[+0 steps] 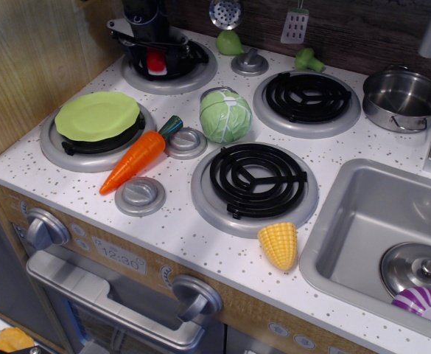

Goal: Put sushi on plate

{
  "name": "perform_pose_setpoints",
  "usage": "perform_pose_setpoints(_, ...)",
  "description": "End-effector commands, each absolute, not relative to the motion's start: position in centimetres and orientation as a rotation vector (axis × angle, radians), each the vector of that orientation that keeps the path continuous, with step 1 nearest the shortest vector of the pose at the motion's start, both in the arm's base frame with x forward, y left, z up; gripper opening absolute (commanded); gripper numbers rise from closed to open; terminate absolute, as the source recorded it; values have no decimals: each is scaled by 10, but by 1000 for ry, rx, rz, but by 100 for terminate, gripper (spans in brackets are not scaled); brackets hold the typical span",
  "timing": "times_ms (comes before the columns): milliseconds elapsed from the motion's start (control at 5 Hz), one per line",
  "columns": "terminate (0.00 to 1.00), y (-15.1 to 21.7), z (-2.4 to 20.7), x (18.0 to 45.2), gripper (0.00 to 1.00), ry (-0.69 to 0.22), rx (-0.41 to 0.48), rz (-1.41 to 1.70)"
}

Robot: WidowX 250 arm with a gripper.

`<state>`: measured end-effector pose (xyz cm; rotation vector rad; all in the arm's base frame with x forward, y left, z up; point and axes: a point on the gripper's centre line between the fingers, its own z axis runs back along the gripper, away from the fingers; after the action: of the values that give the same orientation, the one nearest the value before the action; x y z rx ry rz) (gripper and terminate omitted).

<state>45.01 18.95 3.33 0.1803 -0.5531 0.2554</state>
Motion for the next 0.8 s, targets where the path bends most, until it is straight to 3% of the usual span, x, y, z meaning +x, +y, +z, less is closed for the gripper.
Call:
perform_pose_setpoints(0,0,200,57,461,0,-628,193,238)
perform_pose_setpoints(400,0,205,56,462,0,-608,256,307)
perform_pose_setpoints(600,0,182,104,412,0,-565,304,425)
